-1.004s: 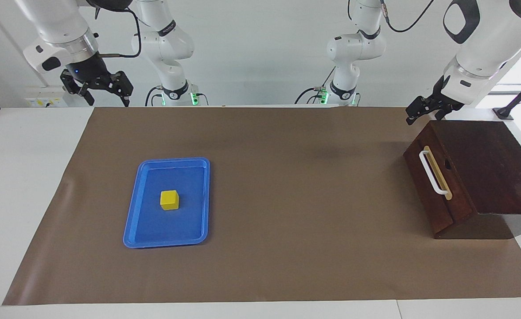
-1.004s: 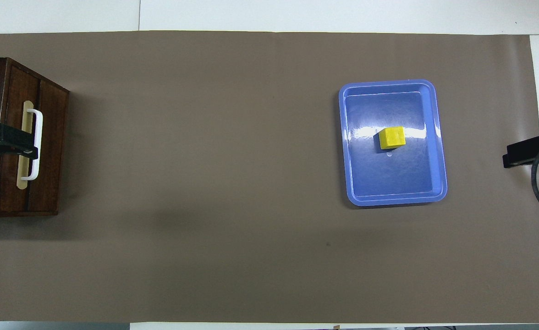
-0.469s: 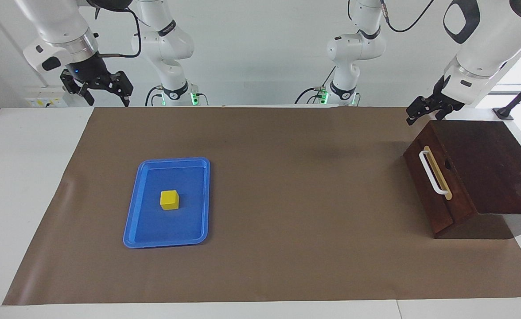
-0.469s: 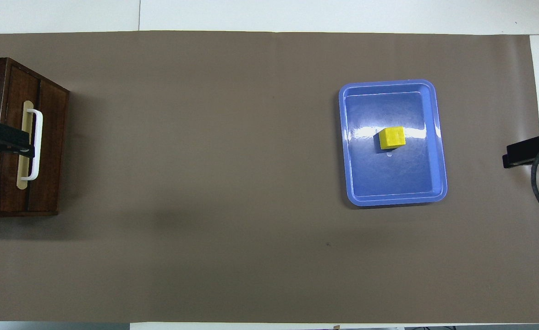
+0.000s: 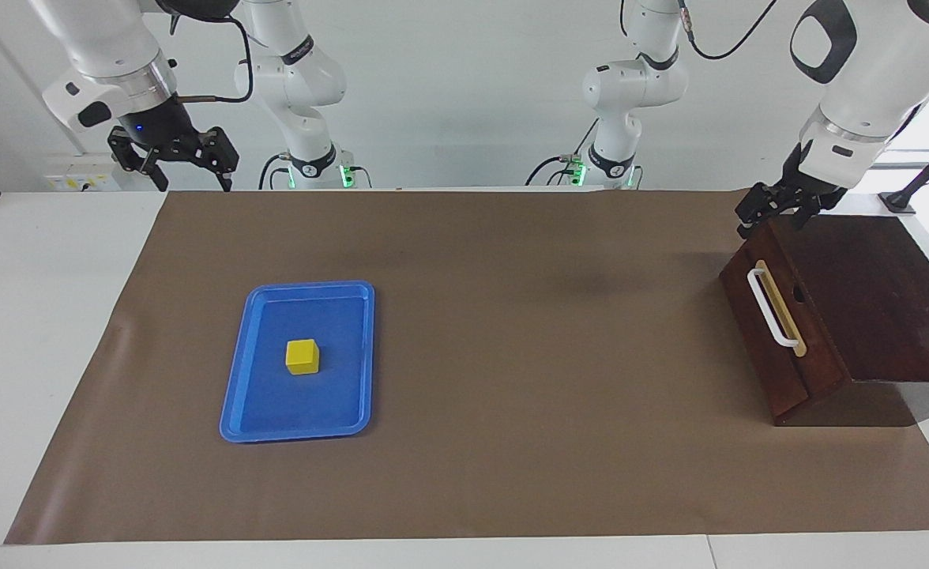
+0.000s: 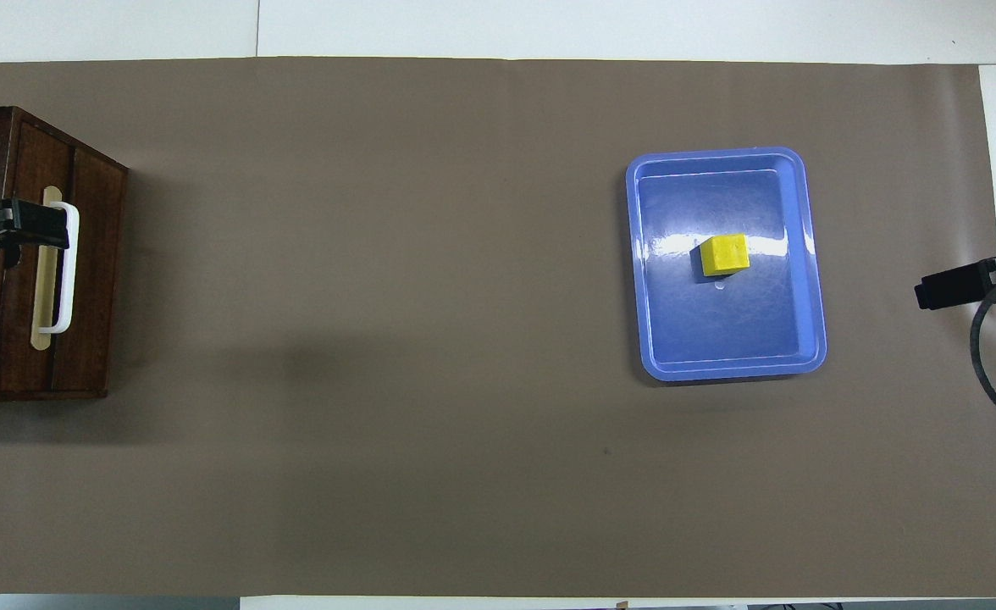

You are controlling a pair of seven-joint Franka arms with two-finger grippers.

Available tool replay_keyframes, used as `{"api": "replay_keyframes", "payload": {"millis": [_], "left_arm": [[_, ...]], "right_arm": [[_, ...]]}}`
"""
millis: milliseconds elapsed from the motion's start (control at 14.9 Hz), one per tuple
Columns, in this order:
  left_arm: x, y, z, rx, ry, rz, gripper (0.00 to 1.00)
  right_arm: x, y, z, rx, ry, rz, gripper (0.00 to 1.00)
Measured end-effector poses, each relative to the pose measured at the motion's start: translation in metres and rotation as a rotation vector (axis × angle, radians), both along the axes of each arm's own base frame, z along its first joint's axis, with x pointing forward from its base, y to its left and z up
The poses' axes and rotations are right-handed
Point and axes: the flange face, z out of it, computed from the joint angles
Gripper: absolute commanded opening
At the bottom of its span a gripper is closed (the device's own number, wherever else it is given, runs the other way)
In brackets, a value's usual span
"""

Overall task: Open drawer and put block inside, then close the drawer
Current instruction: 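Pull the drawer open with the left gripper while the right gripper reaches the tray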

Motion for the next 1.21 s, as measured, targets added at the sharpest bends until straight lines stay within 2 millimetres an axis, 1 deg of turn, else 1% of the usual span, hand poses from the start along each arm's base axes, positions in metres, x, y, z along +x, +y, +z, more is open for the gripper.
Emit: {"api": "replay_keyframes", "payload": {"millis": [67,134,335,402,469,536,669,803,870,1004,1138,1205], "left_arm": [[0.001,0.0,-0.012,0.031,0.007,-0.016,1.0],[0.002,-0.005,-0.024,0.073,0.016,-0.044,1.0],[0.014,-0.039,-0.068,0.165,0.037,-0.117,1.0],[0.02,-0.048,-0.083,0.175,0.034,-0.125,1.0],[0.026,-0.051,-0.098,0.183,0.029,-0.132,1.0],[0.032,-0.049,-0.111,0.191,0.019,-0.139,1.0],[0.039,-0.033,-0.133,0.192,-0.006,-0.137,1.0],[0.038,-0.017,-0.146,0.192,-0.016,-0.127,1.0],[0.038,-0.011,-0.15,0.196,-0.023,-0.125,1.0],[0.036,-0.005,-0.159,0.194,-0.032,-0.126,1.0],[0.033,-0.004,-0.17,0.189,-0.028,-0.131,1.0],[0.032,-0.006,-0.177,0.187,-0.023,-0.136,1.0]], "right_arm": [[-0.002,0.001,-0.005,0.004,0.005,0.055,1.0],[-0.004,0.004,-0.009,0.02,0.011,0.119,1.0],[-0.005,0.008,-0.027,0.084,-0.01,0.324,1.0],[-0.003,0.008,-0.036,0.102,-0.02,0.397,1.0],[-0.002,0.008,-0.045,0.113,-0.031,0.462,1.0],[0.001,0.008,-0.054,0.119,-0.046,0.516,1.0],[0.005,0.007,-0.073,0.12,-0.09,0.634,1.0],[0.007,0.008,-0.091,0.166,-0.123,0.728,1.0],[0.009,0.005,-0.102,0.197,-0.132,0.781,1.0],[0.02,-0.009,-0.132,0.285,-0.185,0.952,1.0],[0.031,-0.022,-0.165,0.348,-0.214,1.073,1.0],[0.035,-0.025,-0.18,0.378,-0.225,1.129,1.0]]}}
